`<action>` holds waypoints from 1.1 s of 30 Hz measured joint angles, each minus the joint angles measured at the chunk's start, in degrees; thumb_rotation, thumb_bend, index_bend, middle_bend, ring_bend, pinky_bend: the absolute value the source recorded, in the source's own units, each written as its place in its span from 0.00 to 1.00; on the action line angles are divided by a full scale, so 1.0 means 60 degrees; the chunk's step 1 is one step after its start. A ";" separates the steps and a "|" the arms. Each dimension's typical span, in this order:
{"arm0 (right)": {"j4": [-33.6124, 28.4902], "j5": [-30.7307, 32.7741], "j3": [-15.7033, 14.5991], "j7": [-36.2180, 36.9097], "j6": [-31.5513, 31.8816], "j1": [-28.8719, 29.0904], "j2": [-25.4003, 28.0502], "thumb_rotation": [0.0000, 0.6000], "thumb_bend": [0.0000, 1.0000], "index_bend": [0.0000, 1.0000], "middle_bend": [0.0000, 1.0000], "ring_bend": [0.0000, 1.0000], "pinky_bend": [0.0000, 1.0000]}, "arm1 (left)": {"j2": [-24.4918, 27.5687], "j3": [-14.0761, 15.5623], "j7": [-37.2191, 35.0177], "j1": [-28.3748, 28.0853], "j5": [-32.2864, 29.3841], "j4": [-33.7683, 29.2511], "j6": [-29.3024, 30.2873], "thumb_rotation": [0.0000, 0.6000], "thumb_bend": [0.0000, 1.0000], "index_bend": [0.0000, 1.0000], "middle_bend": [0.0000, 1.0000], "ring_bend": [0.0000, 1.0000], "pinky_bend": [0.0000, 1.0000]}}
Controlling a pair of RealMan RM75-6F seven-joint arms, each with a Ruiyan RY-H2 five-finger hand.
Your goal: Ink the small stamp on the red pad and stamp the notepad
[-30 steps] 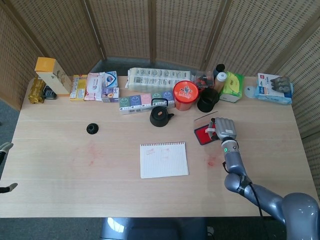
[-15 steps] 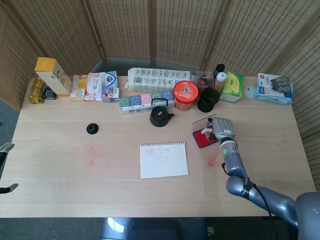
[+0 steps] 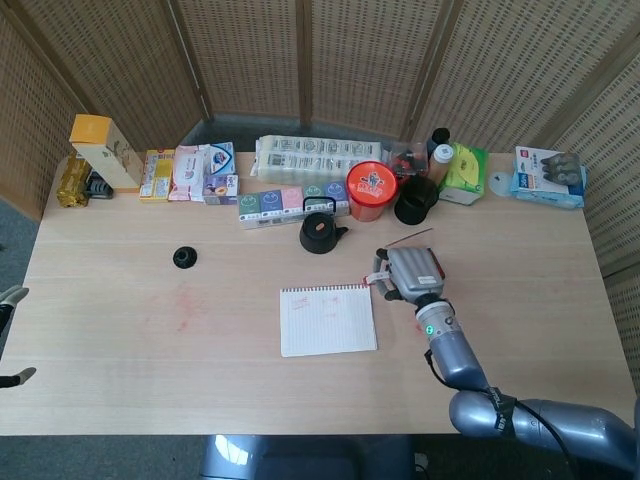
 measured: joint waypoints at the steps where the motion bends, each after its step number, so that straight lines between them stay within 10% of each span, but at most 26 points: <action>1: -0.0079 -0.0030 -0.0053 -0.0032 0.0013 0.0028 -0.0018 1.00 0.59 0.65 0.99 1.00 1.00 | 0.0000 0.0000 0.0000 -0.0004 -0.0002 0.0003 -0.0007 1.00 0.00 0.00 0.00 0.00 0.10; 33: 0.1205 0.0139 -0.0587 -0.0817 -0.0231 0.1671 -0.3314 1.00 0.60 0.65 0.99 1.00 1.00 | 0.0013 -0.0024 -0.0126 -0.0081 -0.0119 0.0059 -0.0186 1.00 0.00 0.00 0.00 0.00 0.10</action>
